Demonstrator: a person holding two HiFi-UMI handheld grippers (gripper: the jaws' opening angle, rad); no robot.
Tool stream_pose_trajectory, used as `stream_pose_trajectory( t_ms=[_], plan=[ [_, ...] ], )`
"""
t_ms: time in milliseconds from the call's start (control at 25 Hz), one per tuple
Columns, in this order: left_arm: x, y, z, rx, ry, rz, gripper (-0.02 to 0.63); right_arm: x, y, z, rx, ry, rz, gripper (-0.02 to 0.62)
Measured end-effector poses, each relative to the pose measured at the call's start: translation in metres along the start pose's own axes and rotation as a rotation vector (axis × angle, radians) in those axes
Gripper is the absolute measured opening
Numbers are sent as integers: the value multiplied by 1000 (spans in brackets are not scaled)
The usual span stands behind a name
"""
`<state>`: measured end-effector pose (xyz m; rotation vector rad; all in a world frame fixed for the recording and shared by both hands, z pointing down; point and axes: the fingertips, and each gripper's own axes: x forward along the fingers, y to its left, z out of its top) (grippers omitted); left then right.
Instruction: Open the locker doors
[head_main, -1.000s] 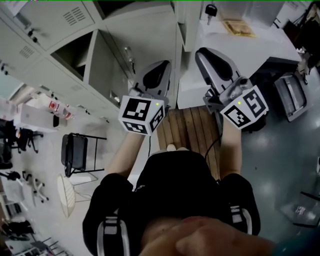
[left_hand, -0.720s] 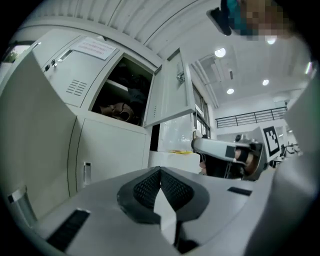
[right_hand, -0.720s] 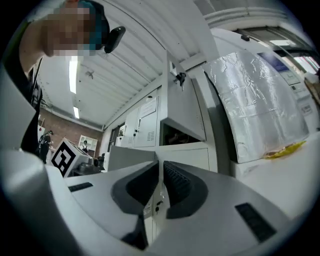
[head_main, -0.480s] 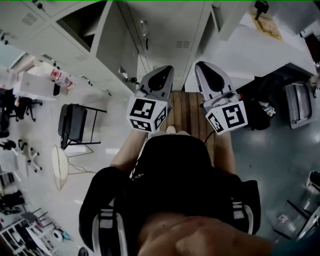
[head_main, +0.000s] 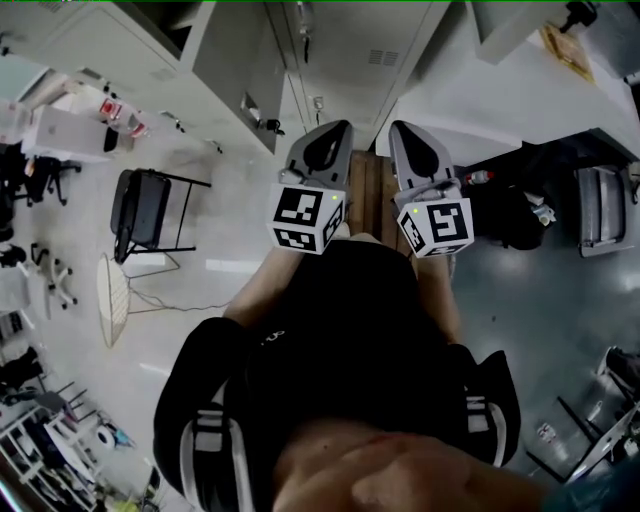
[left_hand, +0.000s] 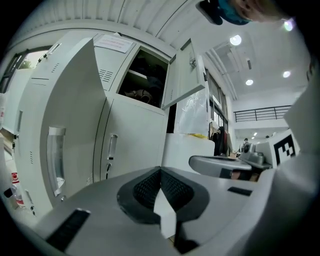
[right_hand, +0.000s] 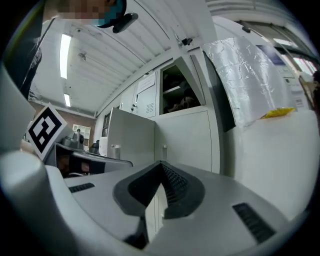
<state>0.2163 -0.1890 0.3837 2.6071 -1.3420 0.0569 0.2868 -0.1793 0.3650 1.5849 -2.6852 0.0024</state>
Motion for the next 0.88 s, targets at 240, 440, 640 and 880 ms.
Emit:
stream_pose_trajectory(
  t_ms=[240, 440, 640, 880],
  plan=[
    [2, 6, -6, 9, 2, 76, 9, 4, -1, -9, 3, 32, -24, 17],
    [11, 8, -10, 19, 20, 113, 9, 5, -7, -11, 13, 39, -52, 18],
    [13, 1, -16, 58, 33, 96, 9, 6, -11, -18, 42, 57, -77, 18],
    [20, -4, -12, 89, 27, 68, 9, 7, -16, -26, 56, 85, -87, 17]
  ],
)
